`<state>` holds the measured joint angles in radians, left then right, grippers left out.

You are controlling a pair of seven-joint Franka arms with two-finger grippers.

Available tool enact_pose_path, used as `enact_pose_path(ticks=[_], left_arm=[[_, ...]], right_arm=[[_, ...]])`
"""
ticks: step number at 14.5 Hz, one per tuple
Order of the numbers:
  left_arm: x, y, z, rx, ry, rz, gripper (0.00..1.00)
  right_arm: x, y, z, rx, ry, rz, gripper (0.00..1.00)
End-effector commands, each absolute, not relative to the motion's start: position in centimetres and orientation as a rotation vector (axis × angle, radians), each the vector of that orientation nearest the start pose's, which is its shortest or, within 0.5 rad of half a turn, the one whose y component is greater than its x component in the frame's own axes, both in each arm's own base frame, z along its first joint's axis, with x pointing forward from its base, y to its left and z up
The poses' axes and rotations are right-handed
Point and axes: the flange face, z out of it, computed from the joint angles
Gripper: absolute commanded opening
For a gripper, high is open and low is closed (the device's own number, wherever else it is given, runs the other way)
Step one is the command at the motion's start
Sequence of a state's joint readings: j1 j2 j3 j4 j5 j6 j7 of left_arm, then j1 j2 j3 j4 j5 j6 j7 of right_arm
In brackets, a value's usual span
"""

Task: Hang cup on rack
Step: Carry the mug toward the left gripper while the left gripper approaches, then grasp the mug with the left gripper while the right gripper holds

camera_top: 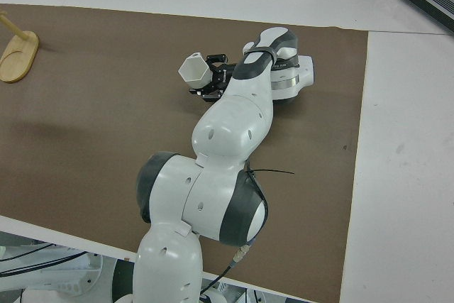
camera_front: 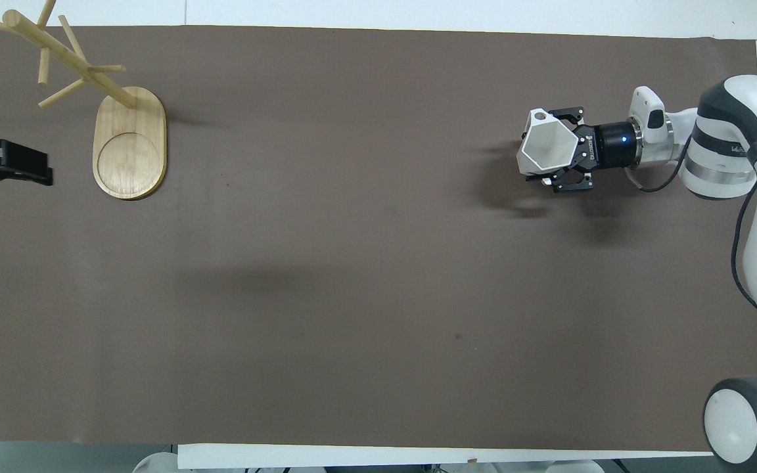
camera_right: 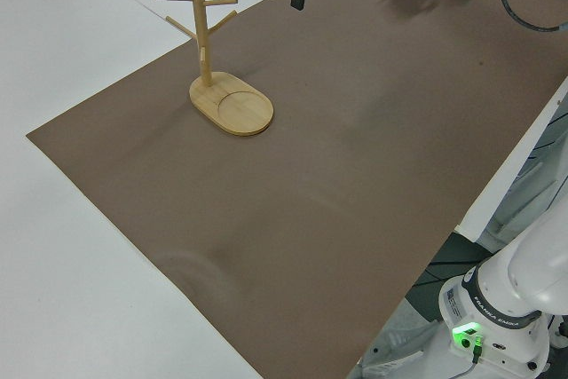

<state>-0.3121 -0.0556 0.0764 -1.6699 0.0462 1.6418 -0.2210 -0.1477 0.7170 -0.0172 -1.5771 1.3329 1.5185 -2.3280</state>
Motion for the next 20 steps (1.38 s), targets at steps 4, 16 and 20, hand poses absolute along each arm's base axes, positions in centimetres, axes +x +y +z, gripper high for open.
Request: enact_pose_path(ticks=[4, 16, 20], left_arm=[[54.7, -26.2, 59.6, -3.122, -0.283, -0.166, 1.00], [59.1, -39.9, 53.7, -3.112, -0.584, -0.191, 1.00], [58.7, -39.7, 54.4, -3.126, -0.635, -0.153, 1.00]], right_arm=[[67.2, 10.7, 26.8, -1.401, -1.176, -1.161, 0.20], [63.0, 30.0, 29.7, -1.481, -1.135, -1.266, 0.23], [63.0, 30.0, 29.8, -1.485, -1.136, -1.270, 0.24]])
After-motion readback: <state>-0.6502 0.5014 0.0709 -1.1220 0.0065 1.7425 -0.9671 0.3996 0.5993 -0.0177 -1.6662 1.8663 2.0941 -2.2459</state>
